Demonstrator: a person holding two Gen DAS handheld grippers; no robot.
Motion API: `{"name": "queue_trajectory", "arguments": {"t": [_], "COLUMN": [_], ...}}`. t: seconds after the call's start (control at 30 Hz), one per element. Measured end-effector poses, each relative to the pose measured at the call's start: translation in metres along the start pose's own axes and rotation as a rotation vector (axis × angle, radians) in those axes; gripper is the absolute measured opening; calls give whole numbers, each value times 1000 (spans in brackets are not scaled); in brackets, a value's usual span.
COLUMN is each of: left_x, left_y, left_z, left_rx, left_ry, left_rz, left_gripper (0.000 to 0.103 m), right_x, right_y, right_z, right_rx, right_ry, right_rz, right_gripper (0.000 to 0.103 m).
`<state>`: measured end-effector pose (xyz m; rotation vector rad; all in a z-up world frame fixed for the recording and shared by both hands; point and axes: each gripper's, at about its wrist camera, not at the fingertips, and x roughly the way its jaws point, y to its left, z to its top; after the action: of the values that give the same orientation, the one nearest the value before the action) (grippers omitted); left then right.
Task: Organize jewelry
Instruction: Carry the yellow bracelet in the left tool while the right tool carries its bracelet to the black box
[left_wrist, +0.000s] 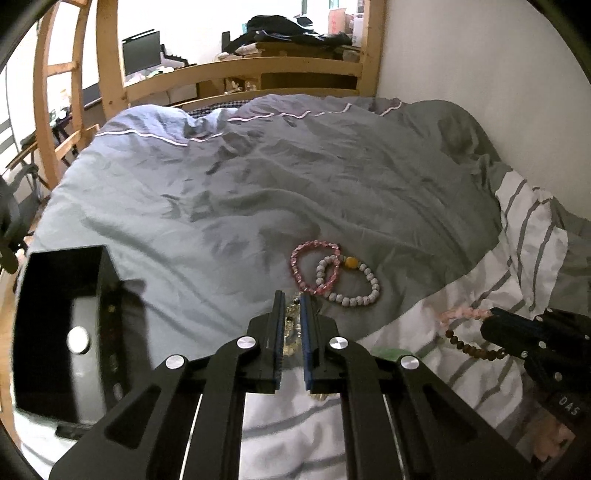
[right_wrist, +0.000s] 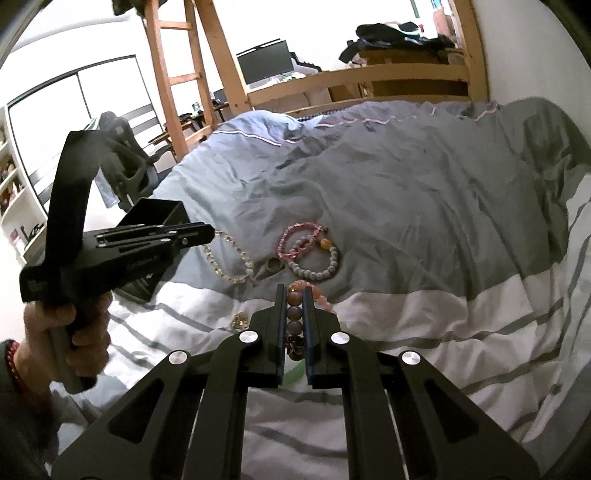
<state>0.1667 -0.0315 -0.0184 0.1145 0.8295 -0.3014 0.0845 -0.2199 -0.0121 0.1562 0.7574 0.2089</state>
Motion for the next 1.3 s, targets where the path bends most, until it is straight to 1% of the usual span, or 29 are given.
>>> {"name": "queue_trajectory", "arguments": {"t": [0.13, 0.2, 0.23, 0.33, 0.43, 0.6, 0.83, 1.0, 1.3], "left_x": [-25, -35, -41, -57, -73, -93, -88, -92, -94], "left_y": [8, 12, 16, 28, 43, 72, 112, 138, 177], "left_z": [-4, -6, -9, -17, -22, -18, -15, -13, -18], "left_rx": [-4, 4, 6, -2, -11, -60, -108, -166, -248], "left_ry": [7, 27, 46, 57, 46, 8, 11, -12, -27], "left_rz": [21, 35, 55, 71, 89, 105, 129, 107, 108], "left_gripper": [8, 8, 8, 8, 8, 8, 8, 8, 8], "right_x": [-16, -22, -24, -31, -33, -31, -20, -3, 26], "right_y": [14, 20, 23, 34, 48, 73, 113, 141, 185], "right_z": [2, 3, 4, 7, 11, 23, 45, 59, 75], "right_rx": [-22, -30, -35, -51, -69, -104, -146, -186, -231], "right_ry": [-7, -8, -8, -11, -13, -15, -22, -19, -12], "right_rz": [1, 0, -2, -3, -3, 6, 24, 35, 73], "right_gripper": [9, 9, 9, 9, 9, 9, 9, 9, 9]}}
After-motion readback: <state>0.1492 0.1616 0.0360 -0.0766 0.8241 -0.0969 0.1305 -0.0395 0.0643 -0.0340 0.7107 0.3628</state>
